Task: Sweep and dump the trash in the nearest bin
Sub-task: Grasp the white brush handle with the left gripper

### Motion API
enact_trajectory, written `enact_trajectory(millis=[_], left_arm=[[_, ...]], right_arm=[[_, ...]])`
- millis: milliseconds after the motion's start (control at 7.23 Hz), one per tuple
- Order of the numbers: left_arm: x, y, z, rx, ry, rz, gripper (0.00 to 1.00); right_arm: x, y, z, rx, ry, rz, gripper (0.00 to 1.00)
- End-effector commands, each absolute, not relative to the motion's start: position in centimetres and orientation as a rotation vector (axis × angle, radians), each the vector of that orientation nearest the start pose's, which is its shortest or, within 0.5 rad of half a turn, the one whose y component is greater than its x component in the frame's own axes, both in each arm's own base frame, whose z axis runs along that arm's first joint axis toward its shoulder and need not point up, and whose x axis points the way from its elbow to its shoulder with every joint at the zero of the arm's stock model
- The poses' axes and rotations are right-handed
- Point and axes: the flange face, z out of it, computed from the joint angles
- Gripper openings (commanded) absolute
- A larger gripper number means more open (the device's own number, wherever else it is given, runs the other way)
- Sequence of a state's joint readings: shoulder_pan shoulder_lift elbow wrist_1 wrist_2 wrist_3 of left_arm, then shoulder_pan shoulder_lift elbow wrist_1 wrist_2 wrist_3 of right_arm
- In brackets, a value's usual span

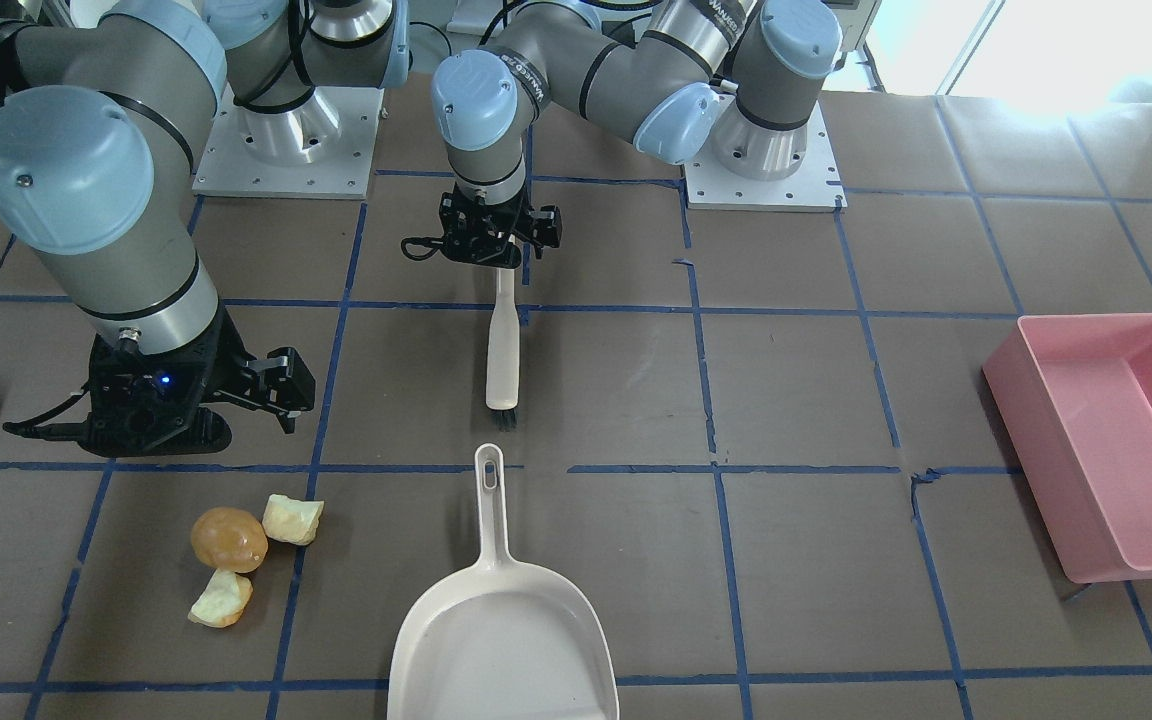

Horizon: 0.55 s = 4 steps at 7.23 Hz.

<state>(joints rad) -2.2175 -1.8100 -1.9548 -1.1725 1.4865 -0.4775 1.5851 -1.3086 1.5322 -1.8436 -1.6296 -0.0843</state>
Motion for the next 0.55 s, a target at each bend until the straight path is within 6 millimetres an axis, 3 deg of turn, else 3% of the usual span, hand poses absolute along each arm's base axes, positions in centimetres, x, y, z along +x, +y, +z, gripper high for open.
enact_trajectory(millis=[0,276,415], left_arm=[[-41.35,-30.49,22.52,0.253,3.080,0.390,0.68],[-41.39,-30.70,21.75,0.246,3.070,0.406,0.68],[-41.53,-30.49,21.74,0.253,3.069,0.409,0.56]], right_arm=[[13.73,-59.24,39.09,-0.160,3.198,-0.068,1.00],[13.63,-59.04,39.06,-0.158,3.200,-0.065,1.00],[13.62,-58.56,39.48,-0.155,3.200,-0.056,1.00]])
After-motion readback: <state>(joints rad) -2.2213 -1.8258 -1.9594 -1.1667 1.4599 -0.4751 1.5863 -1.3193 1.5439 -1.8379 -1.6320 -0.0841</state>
